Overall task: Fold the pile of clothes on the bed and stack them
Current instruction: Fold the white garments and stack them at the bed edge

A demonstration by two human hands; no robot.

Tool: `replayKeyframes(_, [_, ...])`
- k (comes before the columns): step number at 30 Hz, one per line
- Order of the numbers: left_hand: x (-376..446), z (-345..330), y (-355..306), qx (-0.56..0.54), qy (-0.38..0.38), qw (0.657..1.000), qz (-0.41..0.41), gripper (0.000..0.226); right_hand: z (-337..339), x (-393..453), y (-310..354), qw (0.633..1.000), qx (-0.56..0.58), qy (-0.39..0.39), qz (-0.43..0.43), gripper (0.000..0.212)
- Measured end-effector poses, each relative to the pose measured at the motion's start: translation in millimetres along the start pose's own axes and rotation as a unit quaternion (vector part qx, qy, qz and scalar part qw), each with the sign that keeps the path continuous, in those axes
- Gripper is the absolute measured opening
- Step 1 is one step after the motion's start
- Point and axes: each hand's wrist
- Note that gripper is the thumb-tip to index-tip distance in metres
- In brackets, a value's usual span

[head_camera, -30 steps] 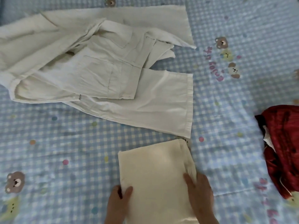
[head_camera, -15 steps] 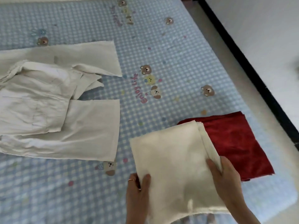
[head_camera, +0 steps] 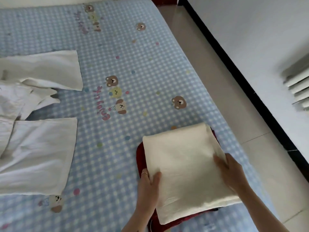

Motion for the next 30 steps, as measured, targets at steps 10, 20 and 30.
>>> replayKeyframes(10, [4.4,-15.5,-7.5,0.426,-0.122,0.841,-0.310,0.064,-17.5,-14.0,47.4,0.929,-0.265,0.004,0.258,0.059])
replayKeyframes(20, [53.8,-46.5,10.6,0.536,-0.028,0.793,-0.288,0.083,-50.1,13.0,31.2,0.939,-0.275,0.083,0.191,0.071])
replayKeyframes(30, [39.0,124.5,68.4,0.506,-0.134,0.820,-0.232,0.046,-80.0,-67.1,147.7,0.947,-0.162,0.003,0.276,0.087])
Point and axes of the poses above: each hand's wrist, its own x-axis towards the middle knuckle, its own z-axis out of the back of the hand, y = z × x, and after that the axes turned 9 degrees about x, right-handed
